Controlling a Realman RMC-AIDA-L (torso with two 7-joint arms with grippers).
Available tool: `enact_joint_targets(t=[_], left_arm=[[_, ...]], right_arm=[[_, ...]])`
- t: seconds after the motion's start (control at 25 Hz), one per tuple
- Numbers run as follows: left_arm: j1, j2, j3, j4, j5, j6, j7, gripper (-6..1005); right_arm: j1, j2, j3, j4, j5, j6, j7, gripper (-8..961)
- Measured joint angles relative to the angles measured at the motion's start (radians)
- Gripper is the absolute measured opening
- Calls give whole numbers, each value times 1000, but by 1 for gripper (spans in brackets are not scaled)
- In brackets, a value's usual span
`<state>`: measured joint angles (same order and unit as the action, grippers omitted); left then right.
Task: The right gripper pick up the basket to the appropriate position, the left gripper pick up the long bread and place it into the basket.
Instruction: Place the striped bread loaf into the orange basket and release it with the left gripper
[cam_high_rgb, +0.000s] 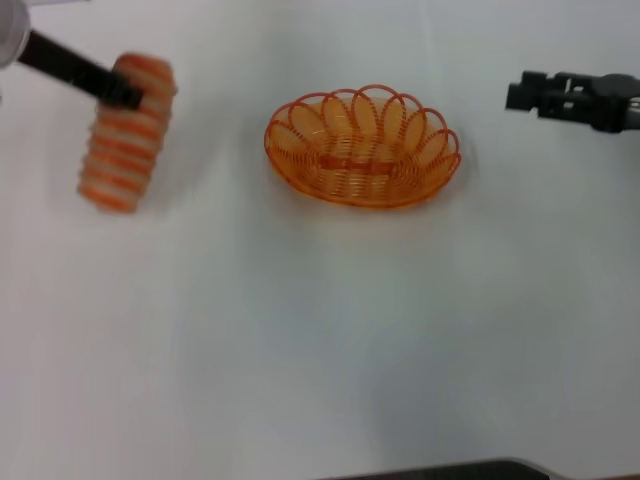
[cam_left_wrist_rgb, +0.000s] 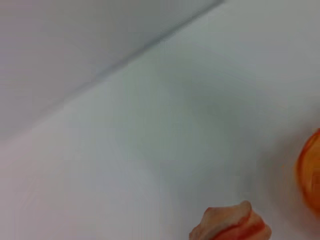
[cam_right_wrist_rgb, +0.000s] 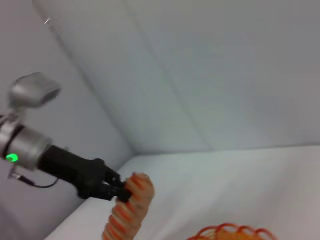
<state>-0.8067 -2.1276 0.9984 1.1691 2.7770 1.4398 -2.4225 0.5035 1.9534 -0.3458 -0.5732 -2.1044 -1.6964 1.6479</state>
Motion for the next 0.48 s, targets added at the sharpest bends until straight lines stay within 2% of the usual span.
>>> enact_joint_targets(t=[0.24,0.32,0.48], left_arm=[[-70,-30,30,11,-79,-64,202,222],[-84,-37,93,12,-101,-87,256,204],[-93,-37,265,14,-146,-151,332,159]], right_arm=[[-14,6,25,11,0,54,22,655],[-20,10,30,25,0,67,20,654],[-34,13,34,42,0,87,15,654]])
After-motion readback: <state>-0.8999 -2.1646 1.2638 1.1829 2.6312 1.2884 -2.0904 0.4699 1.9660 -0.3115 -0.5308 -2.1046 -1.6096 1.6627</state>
